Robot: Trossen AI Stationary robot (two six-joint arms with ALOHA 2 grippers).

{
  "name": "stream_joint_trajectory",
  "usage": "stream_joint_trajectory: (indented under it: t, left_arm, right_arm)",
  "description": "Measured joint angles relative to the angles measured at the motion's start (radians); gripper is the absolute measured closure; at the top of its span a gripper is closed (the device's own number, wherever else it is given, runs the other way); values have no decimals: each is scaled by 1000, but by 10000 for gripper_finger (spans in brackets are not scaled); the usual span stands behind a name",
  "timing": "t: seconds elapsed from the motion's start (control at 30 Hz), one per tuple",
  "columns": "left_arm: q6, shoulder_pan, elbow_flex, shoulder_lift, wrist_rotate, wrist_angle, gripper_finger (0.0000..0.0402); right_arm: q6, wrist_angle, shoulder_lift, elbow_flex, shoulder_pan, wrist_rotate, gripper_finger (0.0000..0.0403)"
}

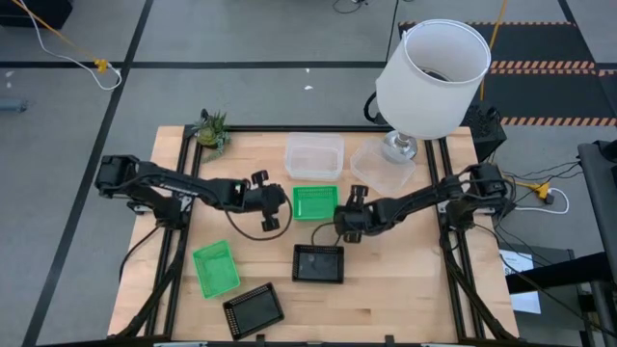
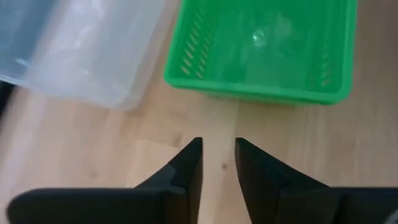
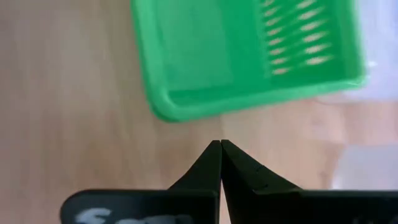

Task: Stack baskets by color
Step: Adjust the stacked green bins

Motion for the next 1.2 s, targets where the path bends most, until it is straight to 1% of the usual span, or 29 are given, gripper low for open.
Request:
stream_joint_trajectory:
  t: [0.13, 0.2, 0.27, 0.43, 0.53, 0.6, 0.7, 0.8, 0.9, 1.07, 1.2]
  left_arm:
    - [24, 47, -47, 0, 68, 70, 356]
    - [39, 63, -67, 0, 98, 122, 382]
    - [58, 73, -84, 1, 137, 181, 396]
    - [73, 78, -92, 16, 173, 229, 386]
    - [73, 75, -93, 25, 219, 228, 390]
    - [73, 71, -92, 36, 248, 256, 396]
    - [80, 62, -94, 56, 254, 264, 397]
    - [93, 54, -91, 76, 270, 303, 387]
    - [97, 52, -92, 77, 295, 302, 382]
    - [97, 53, -92, 77, 354, 301, 396]
    - [98, 53, -92, 77, 377, 279, 396]
  right_arm:
    - [-33, 56, 0, -15, -24, -52, 403]
    - [-34, 60, 0, -16, -28, -51, 403]
    - [-40, 69, 0, -16, -28, -52, 403]
    - [-55, 88, 0, -16, -24, -60, 403]
    - [-55, 105, 0, -16, -21, -107, 403]
    - [-55, 127, -2, -16, -18, -135, 403]
    - [-56, 135, -8, -15, -8, -163, 403]
    - [-56, 132, -11, -15, 0, -185, 403]
    - [-56, 140, -15, -15, 7, -187, 403]
    - [-60, 141, -19, -15, 12, -233, 403]
    - [-60, 138, -29, -15, 15, -235, 403]
